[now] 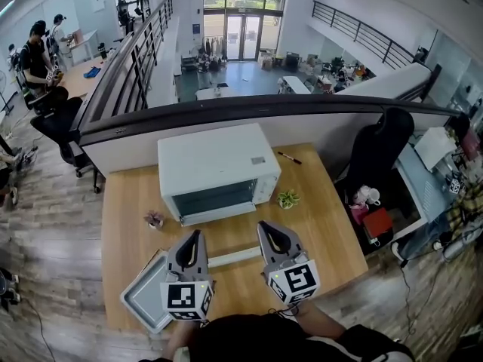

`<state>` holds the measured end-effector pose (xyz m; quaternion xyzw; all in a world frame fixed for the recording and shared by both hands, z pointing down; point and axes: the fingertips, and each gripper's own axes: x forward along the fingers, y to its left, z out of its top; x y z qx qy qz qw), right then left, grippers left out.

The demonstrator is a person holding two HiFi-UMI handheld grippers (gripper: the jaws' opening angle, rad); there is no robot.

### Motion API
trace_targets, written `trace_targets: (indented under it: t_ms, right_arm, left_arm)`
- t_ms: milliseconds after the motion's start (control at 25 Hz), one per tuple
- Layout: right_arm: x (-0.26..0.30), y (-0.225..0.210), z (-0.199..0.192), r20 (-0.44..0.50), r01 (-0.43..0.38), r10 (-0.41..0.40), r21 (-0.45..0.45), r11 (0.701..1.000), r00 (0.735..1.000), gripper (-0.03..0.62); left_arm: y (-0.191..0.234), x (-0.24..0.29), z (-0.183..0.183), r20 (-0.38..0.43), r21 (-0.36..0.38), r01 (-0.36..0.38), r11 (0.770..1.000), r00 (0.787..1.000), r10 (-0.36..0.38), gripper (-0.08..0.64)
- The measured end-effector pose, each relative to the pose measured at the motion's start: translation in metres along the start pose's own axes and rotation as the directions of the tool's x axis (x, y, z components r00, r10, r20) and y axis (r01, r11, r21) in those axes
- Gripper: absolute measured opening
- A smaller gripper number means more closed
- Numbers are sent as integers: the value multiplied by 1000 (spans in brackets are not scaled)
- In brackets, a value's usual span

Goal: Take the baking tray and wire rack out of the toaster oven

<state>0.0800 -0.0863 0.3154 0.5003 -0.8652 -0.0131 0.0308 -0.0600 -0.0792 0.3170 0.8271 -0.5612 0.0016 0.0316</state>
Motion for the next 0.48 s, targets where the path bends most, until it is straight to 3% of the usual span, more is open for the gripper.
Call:
trace_targets:
  t_ms: [480]
  right_arm:
    - [4, -2, -1, 1, 16, -16, 6, 1000, 1000, 6]
  left_arm:
    - [13, 1, -3, -3, 19, -21, 1000, 1000, 21, 23]
